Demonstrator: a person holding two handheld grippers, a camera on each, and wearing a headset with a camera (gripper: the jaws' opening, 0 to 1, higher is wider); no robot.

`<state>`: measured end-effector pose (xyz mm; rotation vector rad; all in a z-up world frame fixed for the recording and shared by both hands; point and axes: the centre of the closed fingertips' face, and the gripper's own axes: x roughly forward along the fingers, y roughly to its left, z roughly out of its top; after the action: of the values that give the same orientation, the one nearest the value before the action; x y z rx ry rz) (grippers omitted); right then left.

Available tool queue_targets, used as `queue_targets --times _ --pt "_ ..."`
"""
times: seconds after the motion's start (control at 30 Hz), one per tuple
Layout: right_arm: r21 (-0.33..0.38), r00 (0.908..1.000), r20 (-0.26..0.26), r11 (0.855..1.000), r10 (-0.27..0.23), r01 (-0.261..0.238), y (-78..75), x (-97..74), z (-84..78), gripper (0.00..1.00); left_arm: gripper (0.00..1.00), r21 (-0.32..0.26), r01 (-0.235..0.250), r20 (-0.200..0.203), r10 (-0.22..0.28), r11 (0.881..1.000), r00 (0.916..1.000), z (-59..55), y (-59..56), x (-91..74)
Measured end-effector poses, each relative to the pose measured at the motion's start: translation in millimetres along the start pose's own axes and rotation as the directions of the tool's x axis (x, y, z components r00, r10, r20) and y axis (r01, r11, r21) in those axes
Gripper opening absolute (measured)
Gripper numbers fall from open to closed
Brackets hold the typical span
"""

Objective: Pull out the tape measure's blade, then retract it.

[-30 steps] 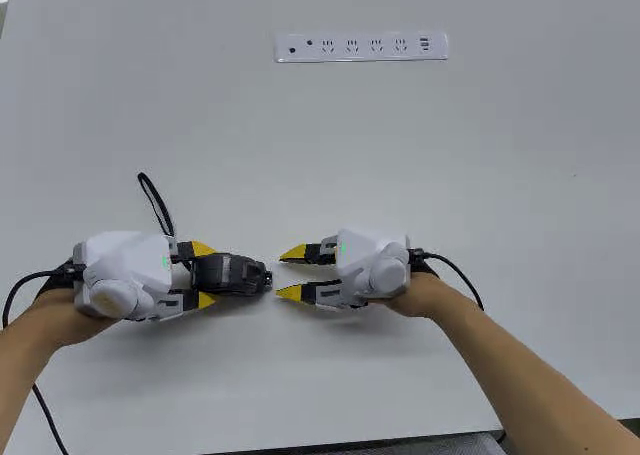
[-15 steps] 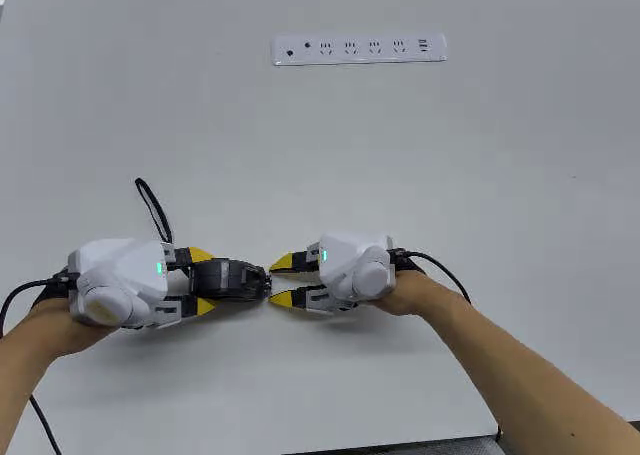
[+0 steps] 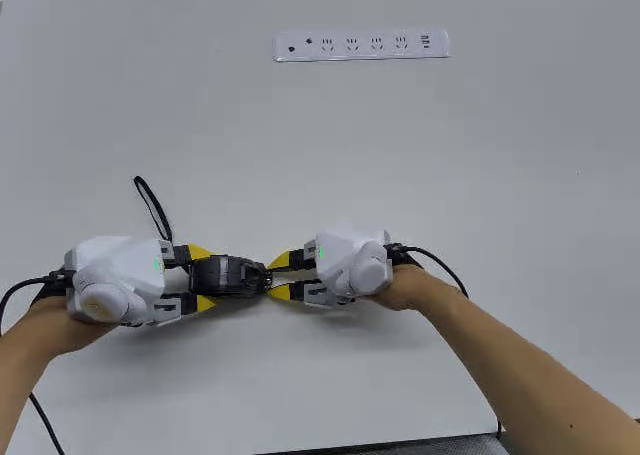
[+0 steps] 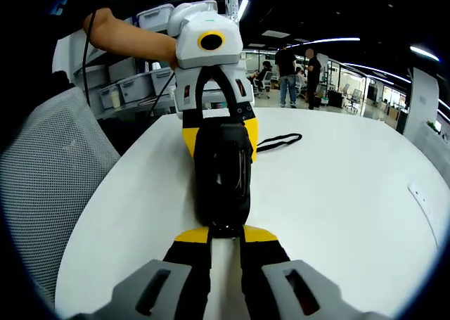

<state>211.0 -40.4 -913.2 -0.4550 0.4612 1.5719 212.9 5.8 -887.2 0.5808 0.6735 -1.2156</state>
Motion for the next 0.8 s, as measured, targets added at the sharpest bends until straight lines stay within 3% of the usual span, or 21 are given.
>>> queue_targets --times 0.8 --pt "0.026 0.9999 0.0 1.0 0.015 -0.015 -0.9 -2.0 3.2 0.09 0.27 -0.019 -0.002 0.006 0.002 1.0 1.0 -0.7 -0.2 -1.6"
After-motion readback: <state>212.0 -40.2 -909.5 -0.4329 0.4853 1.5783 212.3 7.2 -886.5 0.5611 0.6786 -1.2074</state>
